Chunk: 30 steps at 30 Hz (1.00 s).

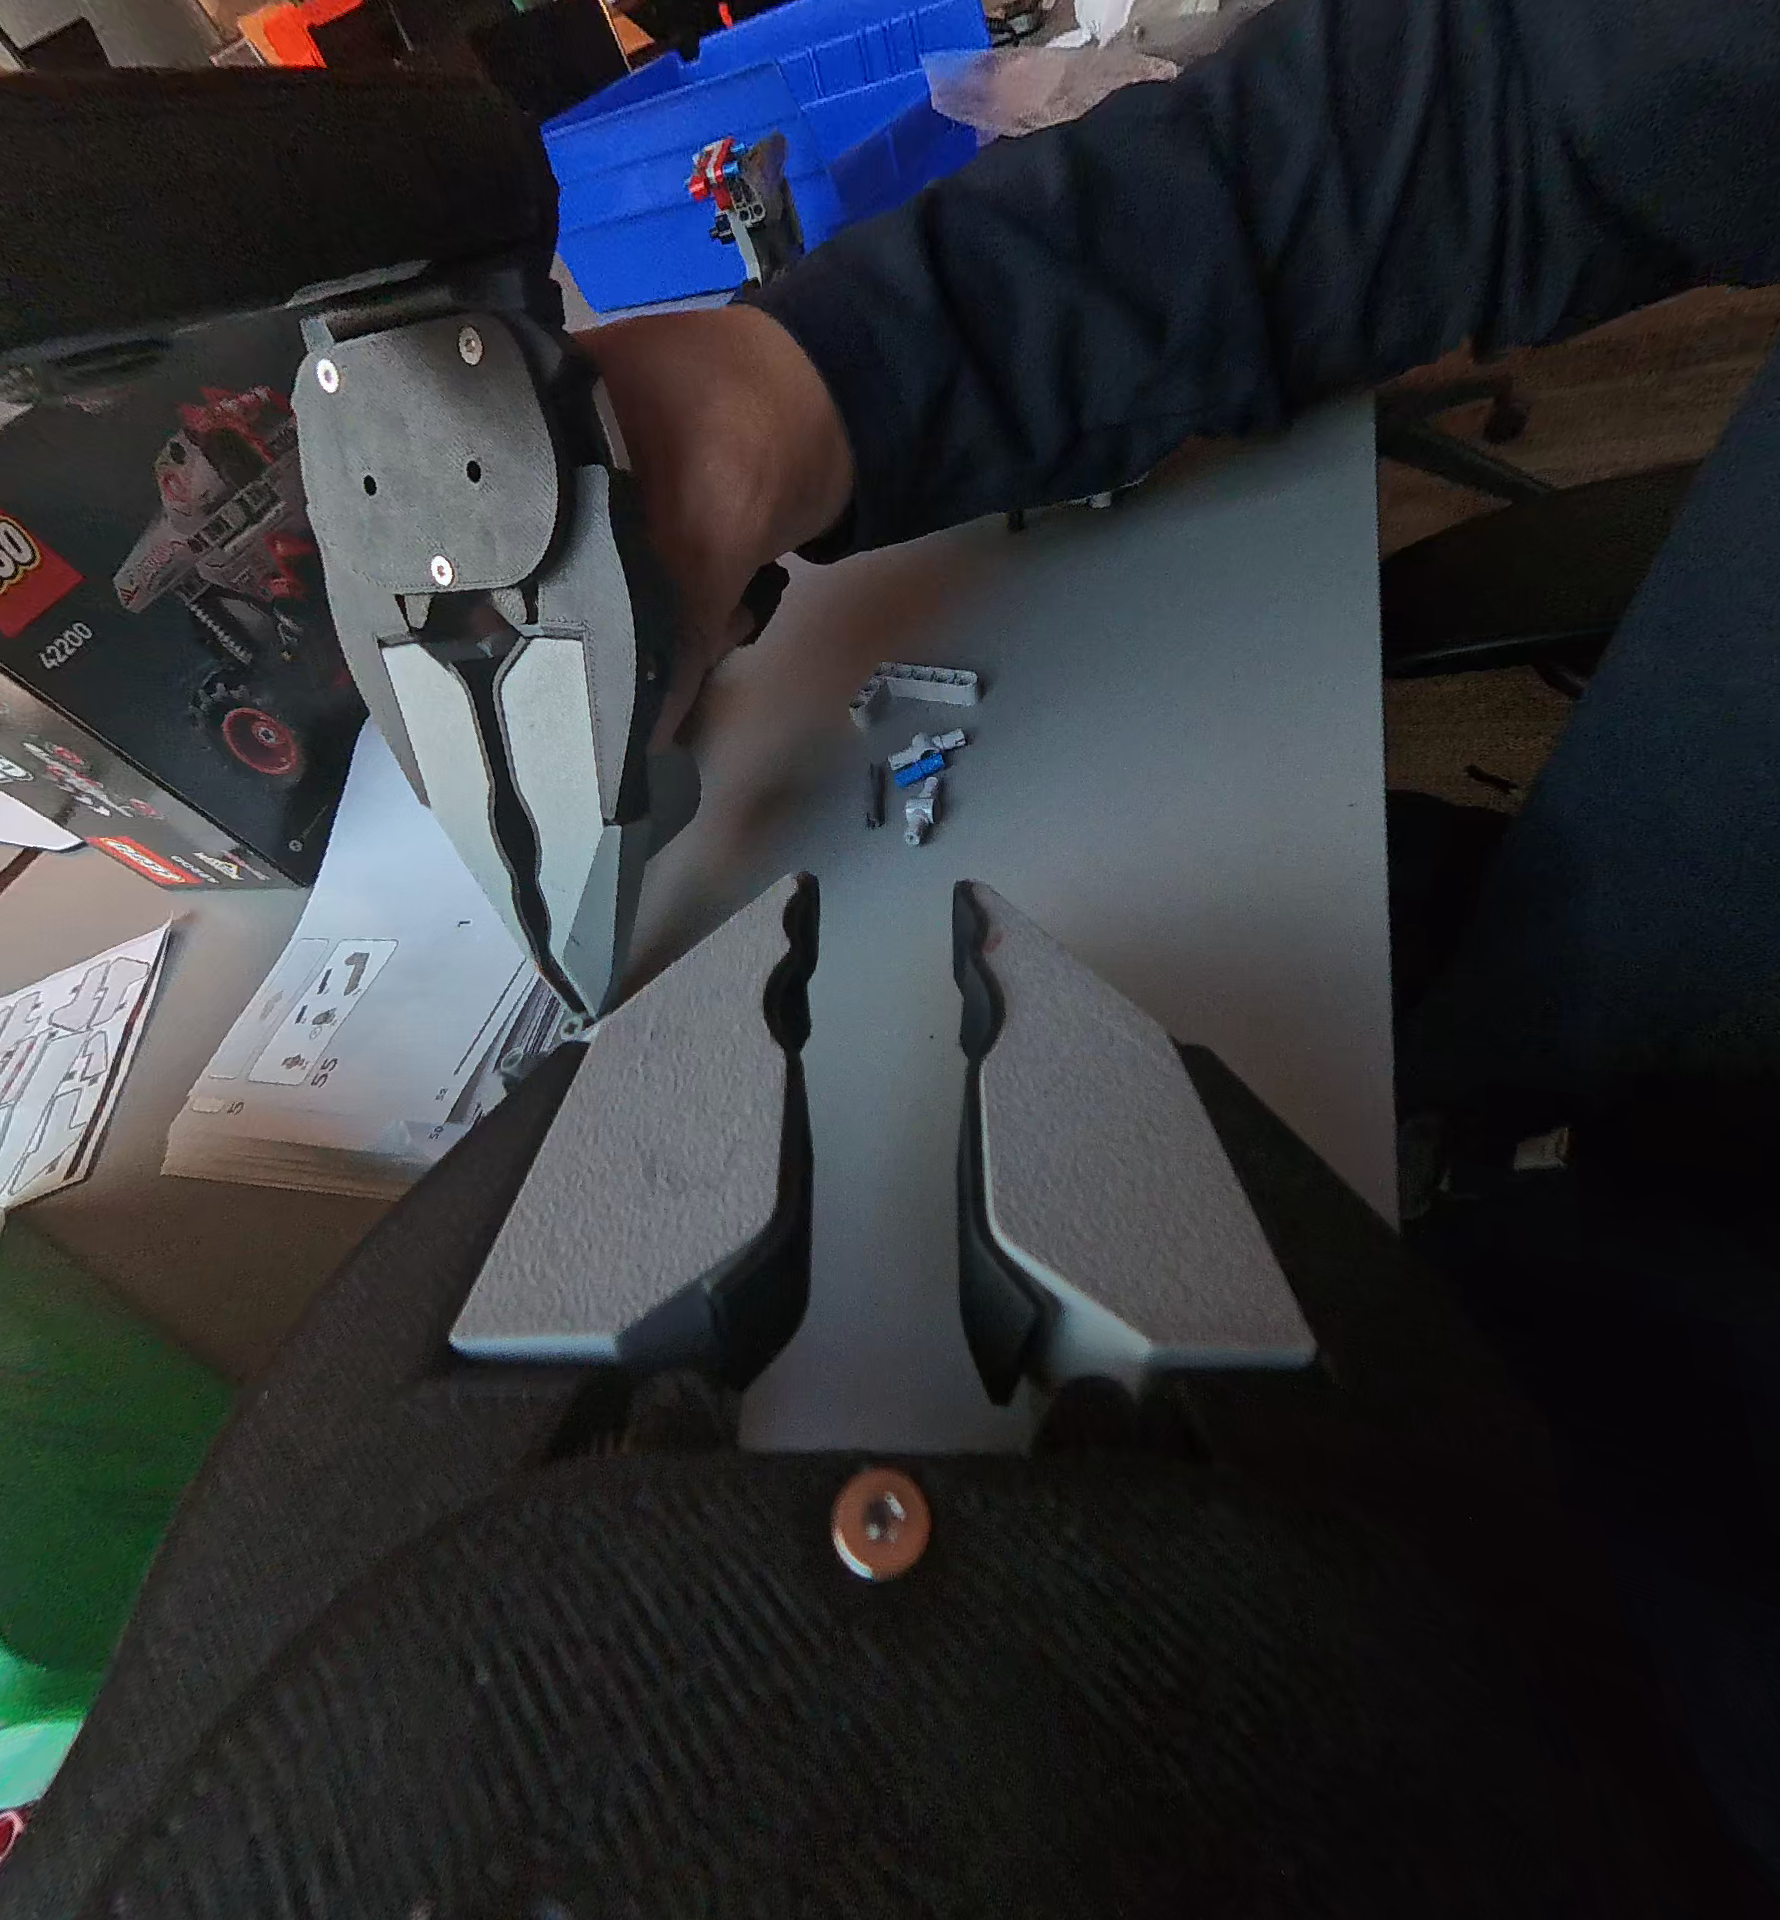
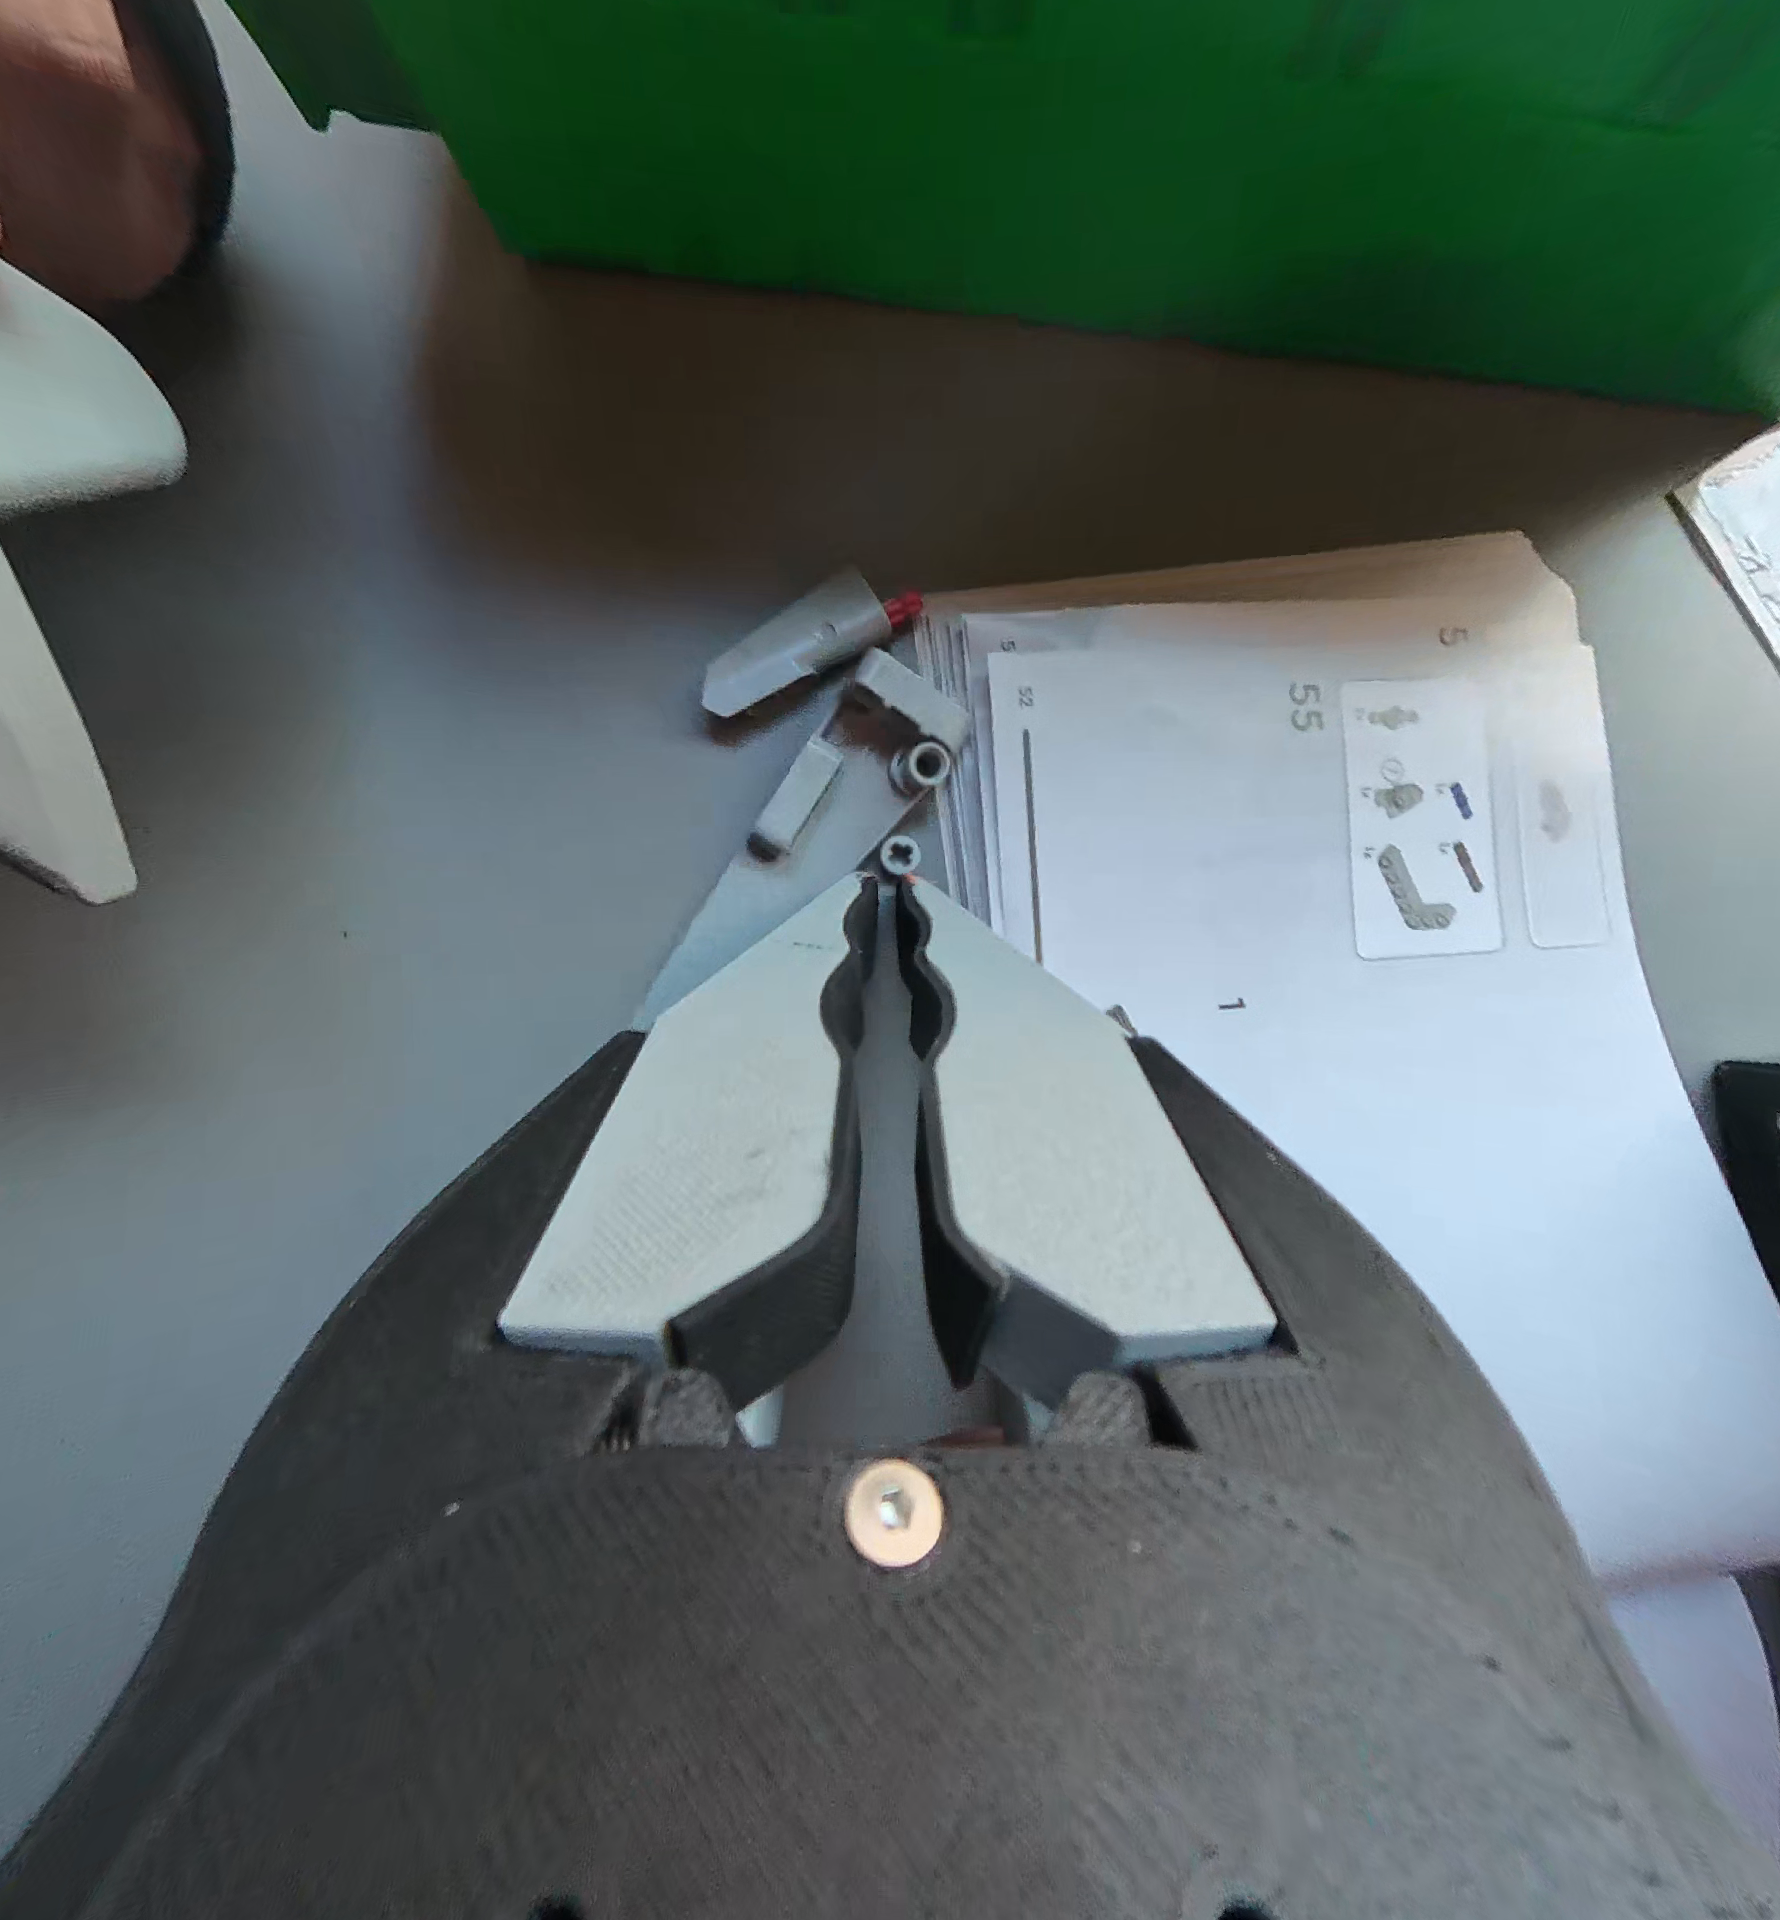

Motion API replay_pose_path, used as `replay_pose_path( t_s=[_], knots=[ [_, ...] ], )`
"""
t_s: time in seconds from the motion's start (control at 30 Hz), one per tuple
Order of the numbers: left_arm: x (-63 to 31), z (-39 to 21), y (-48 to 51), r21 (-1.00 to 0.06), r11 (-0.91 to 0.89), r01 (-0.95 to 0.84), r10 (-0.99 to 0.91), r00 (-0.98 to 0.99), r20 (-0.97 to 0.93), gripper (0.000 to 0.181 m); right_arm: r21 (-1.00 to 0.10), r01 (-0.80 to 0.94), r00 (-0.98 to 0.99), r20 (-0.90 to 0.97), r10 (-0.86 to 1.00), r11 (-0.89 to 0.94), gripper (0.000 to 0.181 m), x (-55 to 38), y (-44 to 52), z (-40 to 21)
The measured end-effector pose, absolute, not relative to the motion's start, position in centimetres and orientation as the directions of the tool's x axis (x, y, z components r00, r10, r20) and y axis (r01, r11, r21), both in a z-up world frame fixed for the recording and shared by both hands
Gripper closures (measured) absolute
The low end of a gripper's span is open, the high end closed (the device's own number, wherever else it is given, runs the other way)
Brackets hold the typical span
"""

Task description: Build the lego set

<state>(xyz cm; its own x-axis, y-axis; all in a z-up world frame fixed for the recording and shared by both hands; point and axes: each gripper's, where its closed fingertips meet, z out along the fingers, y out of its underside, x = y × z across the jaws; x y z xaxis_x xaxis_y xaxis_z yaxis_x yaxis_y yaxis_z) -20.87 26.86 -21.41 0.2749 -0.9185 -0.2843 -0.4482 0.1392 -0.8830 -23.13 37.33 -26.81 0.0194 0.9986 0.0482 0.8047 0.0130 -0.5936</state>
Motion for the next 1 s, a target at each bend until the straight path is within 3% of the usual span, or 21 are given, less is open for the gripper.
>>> replay_pose_path(
  t_s=[0.03,0.6,0.8,1.0],
  knots=[
    [-20.9,-21.4,26.9,-0.884,0.139,-0.447,-0.919,0.275,-0.284,0.158,-0.599,0.801,0.031,0.060,0.998,0.011,0.181,-22.9,37.6,-26.4],
    [-21.0,-21.1,27.5,-0.899,0.107,-0.425,-0.918,0.305,-0.254,0.163,-0.784,0.608,0.345,0.123,0.930,-0.122,0.176,-9.6,40.7,-18.9],
    [-20.8,-20.4,27.3,-0.921,0.110,-0.374,-0.930,0.288,-0.228,0.179,-0.899,0.429,0.434,0.123,0.892,-0.084,0.171,-5.1,42.4,-16.7],
    [-20.8,-19.9,26.9,-0.934,0.111,-0.338,-0.946,0.253,-0.204,0.180,-0.947,0.310,0.543,0.102,0.834,-0.086,0.167,-2.1,44.2,-15.7]
  ],
)
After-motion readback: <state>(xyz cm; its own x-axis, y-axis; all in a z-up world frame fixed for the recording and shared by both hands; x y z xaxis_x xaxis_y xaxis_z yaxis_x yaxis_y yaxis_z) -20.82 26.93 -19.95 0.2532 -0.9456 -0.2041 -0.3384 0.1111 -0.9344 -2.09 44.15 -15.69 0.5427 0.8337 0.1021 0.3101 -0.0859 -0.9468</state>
